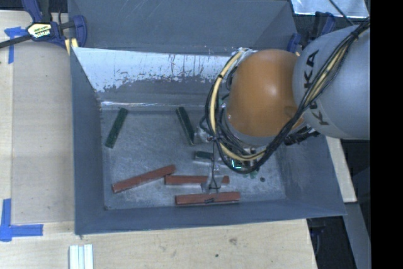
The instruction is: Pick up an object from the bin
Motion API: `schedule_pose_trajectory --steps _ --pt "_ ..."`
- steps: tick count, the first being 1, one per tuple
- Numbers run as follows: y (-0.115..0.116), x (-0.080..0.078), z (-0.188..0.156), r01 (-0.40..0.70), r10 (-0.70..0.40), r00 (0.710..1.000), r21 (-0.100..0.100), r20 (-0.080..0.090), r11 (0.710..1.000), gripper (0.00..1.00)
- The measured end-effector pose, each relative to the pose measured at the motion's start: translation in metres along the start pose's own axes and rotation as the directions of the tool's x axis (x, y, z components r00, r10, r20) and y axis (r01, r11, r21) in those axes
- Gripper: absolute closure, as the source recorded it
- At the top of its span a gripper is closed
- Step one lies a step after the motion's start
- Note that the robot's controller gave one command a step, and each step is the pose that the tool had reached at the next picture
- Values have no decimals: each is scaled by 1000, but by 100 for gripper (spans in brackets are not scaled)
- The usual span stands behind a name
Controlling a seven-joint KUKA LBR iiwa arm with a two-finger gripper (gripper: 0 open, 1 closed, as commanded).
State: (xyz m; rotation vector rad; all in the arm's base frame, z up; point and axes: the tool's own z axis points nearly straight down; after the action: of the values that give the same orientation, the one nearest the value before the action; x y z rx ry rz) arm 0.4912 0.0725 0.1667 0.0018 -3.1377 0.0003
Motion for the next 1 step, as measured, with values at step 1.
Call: schedule_pose_trajectory --steps 1 --pt "0 -2 -3 -1 1 1000 -1 6 1000 0"
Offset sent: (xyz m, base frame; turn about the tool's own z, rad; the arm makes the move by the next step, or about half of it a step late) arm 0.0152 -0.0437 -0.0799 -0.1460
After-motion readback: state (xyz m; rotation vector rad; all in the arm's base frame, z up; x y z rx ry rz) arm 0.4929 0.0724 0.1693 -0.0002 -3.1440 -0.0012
